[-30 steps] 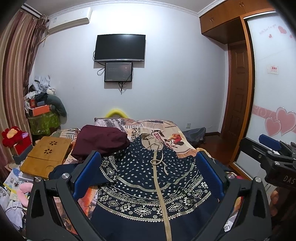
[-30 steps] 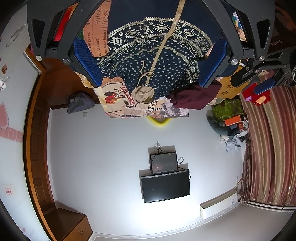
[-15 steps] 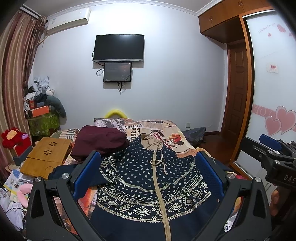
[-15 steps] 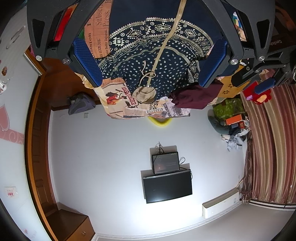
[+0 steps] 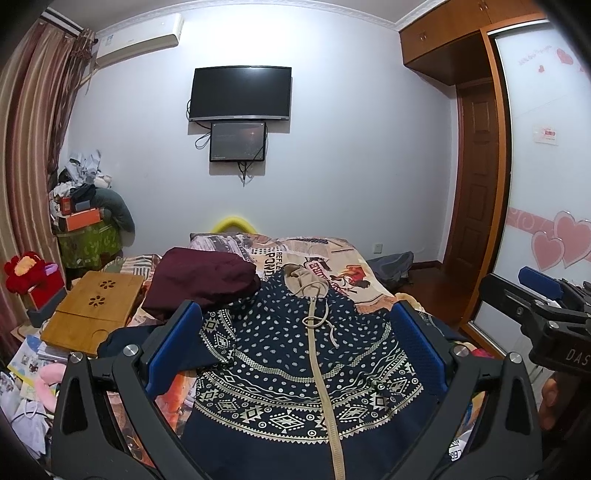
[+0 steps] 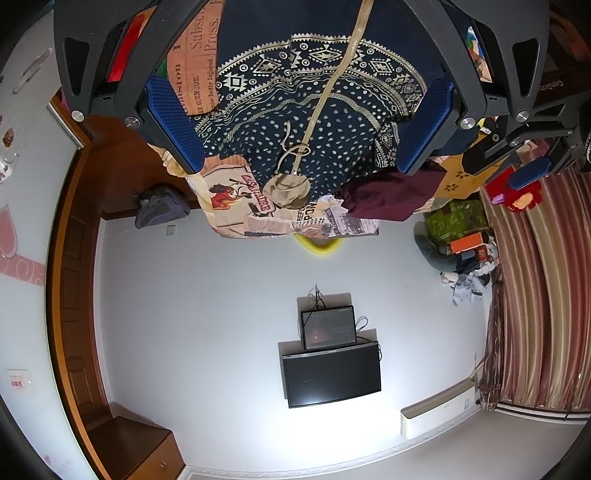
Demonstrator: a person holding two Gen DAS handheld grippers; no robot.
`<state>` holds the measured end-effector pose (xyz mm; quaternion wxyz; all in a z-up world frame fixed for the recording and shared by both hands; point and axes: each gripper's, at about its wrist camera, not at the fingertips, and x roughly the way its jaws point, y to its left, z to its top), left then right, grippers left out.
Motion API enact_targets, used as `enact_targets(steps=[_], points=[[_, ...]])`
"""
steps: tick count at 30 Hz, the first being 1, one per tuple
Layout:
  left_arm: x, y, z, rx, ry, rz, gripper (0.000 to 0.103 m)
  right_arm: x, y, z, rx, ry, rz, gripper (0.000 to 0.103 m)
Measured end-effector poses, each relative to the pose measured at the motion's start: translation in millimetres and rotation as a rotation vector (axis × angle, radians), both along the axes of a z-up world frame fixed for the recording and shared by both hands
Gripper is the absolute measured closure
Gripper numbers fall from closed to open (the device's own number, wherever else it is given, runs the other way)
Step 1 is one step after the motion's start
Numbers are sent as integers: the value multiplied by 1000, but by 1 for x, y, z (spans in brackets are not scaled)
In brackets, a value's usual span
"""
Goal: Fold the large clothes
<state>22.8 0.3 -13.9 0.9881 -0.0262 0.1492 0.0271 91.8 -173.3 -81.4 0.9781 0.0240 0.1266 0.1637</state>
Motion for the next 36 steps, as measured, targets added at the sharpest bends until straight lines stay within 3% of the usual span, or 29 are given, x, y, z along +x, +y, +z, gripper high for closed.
enact_targets(steps=[13, 18, 23, 26, 31, 36], points=[[33, 30, -14, -53, 34, 32, 0, 35, 11, -9, -40, 27, -4, 0], [65, 67, -23, -52, 64, 117, 0, 72, 19, -13, -79, 36, -13, 0], [94, 116, -41, -30, 72, 299, 0, 120, 22, -23, -69, 122, 21, 0], [118, 149, -59, -17, 159, 318, 0, 147, 20, -33, -44, 195, 45, 0], [151, 210, -104, -117, 329, 365, 0, 192, 22, -54, -56, 299, 24, 0], [171, 267, -159, -302, 450, 365, 0, 230, 28, -79, -90, 400, 11, 0]])
